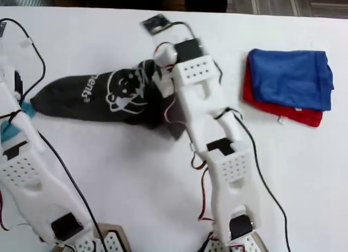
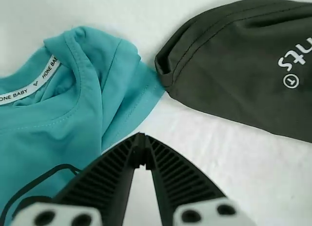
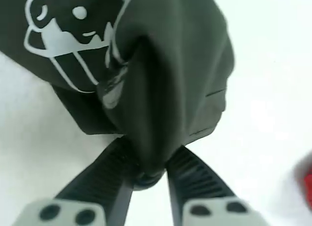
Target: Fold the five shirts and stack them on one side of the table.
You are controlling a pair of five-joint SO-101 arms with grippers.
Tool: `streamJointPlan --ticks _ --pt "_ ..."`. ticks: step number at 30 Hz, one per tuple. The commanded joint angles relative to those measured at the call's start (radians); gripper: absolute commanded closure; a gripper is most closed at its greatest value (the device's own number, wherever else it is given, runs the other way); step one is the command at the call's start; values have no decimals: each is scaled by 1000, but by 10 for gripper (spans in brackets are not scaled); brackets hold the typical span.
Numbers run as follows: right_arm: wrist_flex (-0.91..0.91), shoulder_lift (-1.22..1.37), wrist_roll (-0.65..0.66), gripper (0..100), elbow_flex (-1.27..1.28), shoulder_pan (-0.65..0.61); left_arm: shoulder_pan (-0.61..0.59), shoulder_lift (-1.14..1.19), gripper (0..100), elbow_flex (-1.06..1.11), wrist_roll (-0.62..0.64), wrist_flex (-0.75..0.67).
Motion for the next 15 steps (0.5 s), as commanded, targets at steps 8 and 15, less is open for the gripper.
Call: streamJointPlan --ticks 8,15 --pt "-50 -4 18 857 -66 142 8 -51 973 -5 2 2" --pt "7 -13 18 854 -64 140 8 -51 973 -4 3 2"
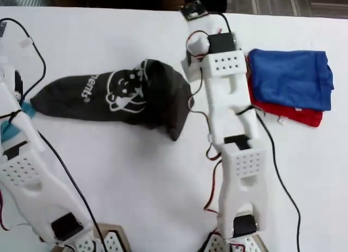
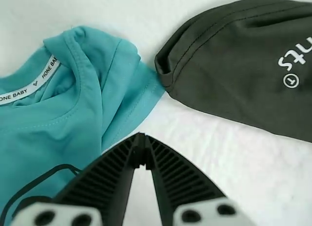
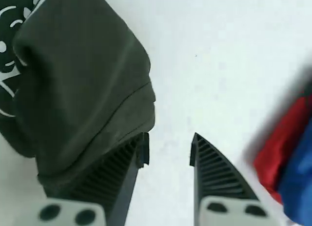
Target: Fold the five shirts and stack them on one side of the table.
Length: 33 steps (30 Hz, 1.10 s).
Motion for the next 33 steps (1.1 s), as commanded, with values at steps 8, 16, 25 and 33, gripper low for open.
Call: streamJointPlan --ticks 8,16,25,33 --pt "93 -39 11 858 235 -294 -14 -51 973 -4 0 2" --pt "-50 58 9 854 405 -259 -15 -51 973 -4 0 2" --pt "-231 239 11 882 141 53 -14 -51 973 -4 0 2" --pt "-140 246 2 875 -218 134 -14 -51 973 -4 0 2"
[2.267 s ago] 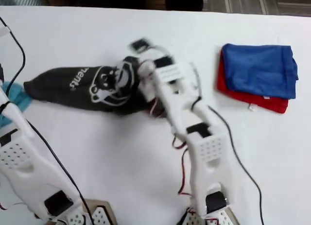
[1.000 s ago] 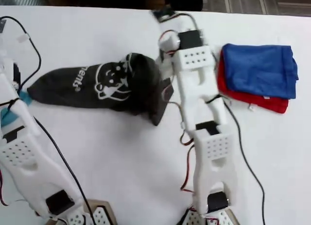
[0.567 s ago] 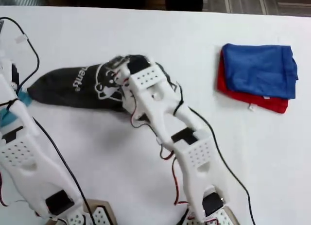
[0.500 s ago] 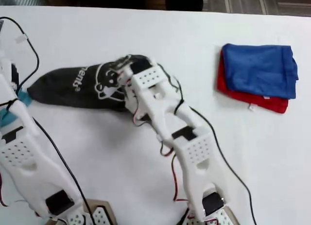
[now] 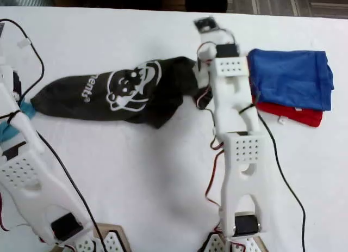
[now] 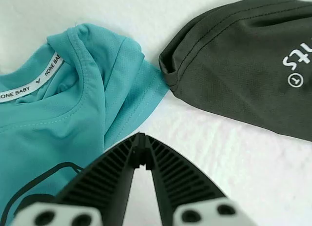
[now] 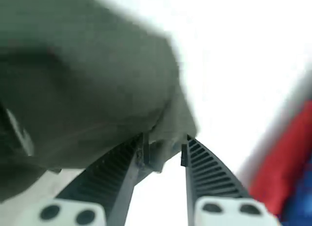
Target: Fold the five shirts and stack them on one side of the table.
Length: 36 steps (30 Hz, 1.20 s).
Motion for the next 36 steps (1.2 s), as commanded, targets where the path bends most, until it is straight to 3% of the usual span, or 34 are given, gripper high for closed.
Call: streamJointPlan --ticks 1,6,12,23,29,36 --pt "67 -15 2 875 -160 15 -5 -51 973 -4 0 2" --pt "257 -15 2 841 -302 -38 -5 -51 973 -4 0 2" --pt "274 -16 11 844 -272 -97 -3 -51 973 -4 0 -14" --pt "255 -380 9 844 402 -331 -5 -49 973 -4 0 -12" --pt "128 -366 2 844 543 -438 -3 -49 973 -4 2 -14" --pt "19 -257 3 844 565 -456 -9 -49 973 -2 0 -5"
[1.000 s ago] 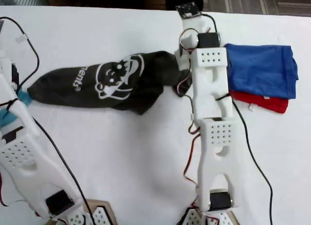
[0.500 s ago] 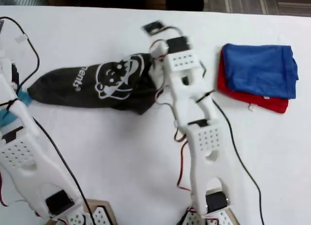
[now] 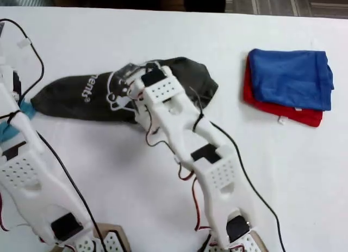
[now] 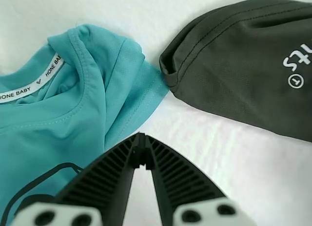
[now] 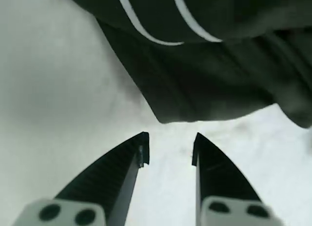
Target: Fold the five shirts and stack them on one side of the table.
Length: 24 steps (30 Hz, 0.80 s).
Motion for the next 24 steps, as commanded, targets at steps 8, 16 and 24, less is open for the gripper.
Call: streamJointPlan --ticks 8,16,24 --pt "-125 12 9 841 2 -2 -5 -49 973 -2 3 -2" --pt "-150 110 11 843 -5 -2 -5 -49 973 -2 3 -2" --pt "-139 122 3 989 -75 48 -8 -49 973 -2 2 -2"
